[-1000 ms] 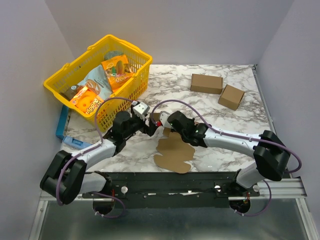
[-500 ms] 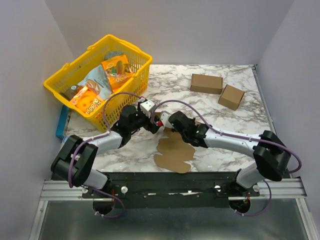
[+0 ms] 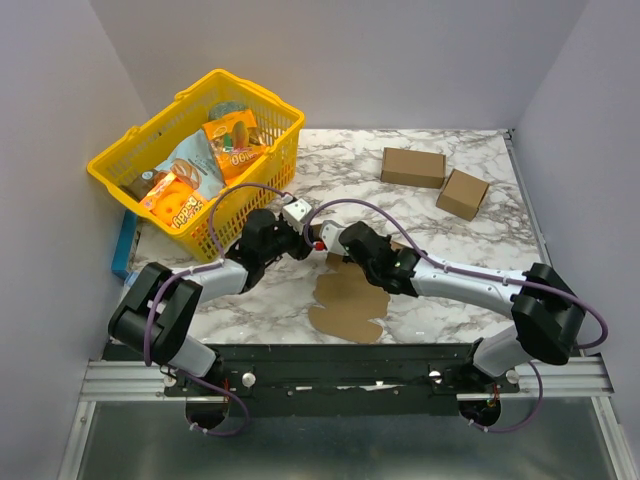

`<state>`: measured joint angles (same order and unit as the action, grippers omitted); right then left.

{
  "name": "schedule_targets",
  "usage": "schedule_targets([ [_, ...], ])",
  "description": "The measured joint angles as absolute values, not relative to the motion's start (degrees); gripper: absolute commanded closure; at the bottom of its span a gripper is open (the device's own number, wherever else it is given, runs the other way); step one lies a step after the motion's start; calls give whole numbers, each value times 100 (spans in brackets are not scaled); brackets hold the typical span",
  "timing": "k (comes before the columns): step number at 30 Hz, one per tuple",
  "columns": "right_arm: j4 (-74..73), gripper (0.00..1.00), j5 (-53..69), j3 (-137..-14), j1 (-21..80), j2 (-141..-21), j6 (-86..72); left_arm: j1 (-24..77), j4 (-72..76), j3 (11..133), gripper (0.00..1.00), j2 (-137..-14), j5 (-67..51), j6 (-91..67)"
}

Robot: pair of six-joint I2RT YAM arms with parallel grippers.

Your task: Fold the paper box

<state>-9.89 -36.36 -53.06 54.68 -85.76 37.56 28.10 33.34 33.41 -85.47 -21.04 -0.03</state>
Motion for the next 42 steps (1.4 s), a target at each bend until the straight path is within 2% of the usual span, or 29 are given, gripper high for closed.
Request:
schedule_targets([
  [1, -989, 92, -3638, -5306, 5468, -8576, 3756, 2812, 3352, 3341, 55, -8545, -2104, 1],
  [5, -967, 70, -3640, -5306, 5468, -8576, 3730, 2812, 3380, 3323, 81, -8541, -2106, -64],
  [7, -937, 60, -3640, -5306, 5468, -8569, 3691, 2812, 3382, 3319, 83, -8541, -2110, -119],
  [8, -913, 51, -3640, -5306, 5468, -8567, 3658, 2814, 3382, 3312, 84, -8541, -2112, -161],
  [10, -895, 41, -3638, -5306, 5468, -8534, 3557, 2825, 3406, 3264, 87, -8525, -2112, -180],
  [11, -897, 31, -3636, -5304, 5468, -8495, 3496, 2829, 3413, 3216, 89, -8499, -2110, -196],
  [15, -906, 18, -3614, -5297, 5468, -8200, 3068, 2893, 3454, 2971, 98, -8276, -2093, -222],
  [22, -1525, 12, -3496, -5605, 5371, -7314, 1343, 3197, 3645, 2639, 100, -7876, -1741, -169],
  [26, -2480, 6, -3177, -6366, 5196, -7126, -532, 3511, 3789, 2480, 100, -7712, -1253, -38],
  [29, -2945, 7, -2698, -6523, 5074, -6700, -2239, 3732, 3940, 2368, 100, -7642, -803, 51],
  [36, -2357, 11, -1448, -4993, 4862, -5280, -5717, 4034, 4156, 2248, 100, -7599, -78, 220],
  [42, -2051, 11, -1297, -4130, 4635, -5087, -7546, 4106, 4320, 2119, 100, -7507, 110, 263],
])
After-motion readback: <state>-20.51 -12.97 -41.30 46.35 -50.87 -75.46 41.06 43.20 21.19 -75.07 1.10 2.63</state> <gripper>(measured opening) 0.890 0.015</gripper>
